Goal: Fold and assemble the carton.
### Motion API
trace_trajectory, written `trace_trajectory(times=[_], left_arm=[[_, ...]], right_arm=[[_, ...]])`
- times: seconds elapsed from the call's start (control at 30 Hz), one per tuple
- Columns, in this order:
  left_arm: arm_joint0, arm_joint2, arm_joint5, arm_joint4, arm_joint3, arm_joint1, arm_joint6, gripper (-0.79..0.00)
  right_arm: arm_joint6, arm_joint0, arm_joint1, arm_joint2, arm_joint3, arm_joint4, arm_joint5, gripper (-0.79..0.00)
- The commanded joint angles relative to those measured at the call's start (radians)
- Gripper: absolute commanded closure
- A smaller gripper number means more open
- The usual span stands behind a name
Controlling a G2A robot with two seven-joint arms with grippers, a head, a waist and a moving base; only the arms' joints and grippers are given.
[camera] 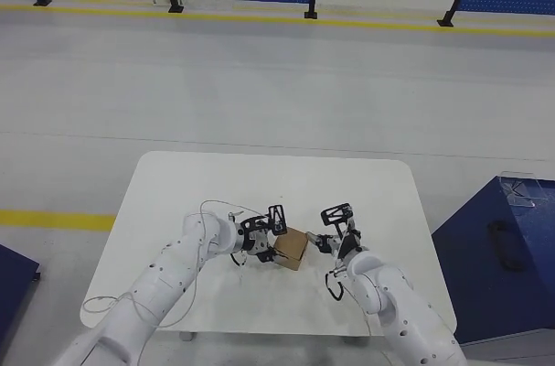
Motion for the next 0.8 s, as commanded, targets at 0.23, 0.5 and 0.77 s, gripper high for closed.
trace_trajectory(times=[0.23, 0.5, 0.77], left_arm=[[0.032, -0.059, -0.026, -0.057, -0.023, 0.026, -0.047, -0.785], [0.086, -0.124, -0.027, -0.253, -0.058, 0.039, -0.146, -0.785], [0.128, -0.168, 0.021, -0.286, -0.134, 0.058, -0.189, -0.785]], right_arm=[[0.053, 0.072, -0.014, 0.018, 0.099, 0.04, 0.04, -0.785], [0.014, 0.135, -0.039, -0.079, 0.193, -0.02, -0.01, -0.785], [0.005, 0.12, -0.042, -0.105, 0.202, -0.106, -0.064, -0.785]])
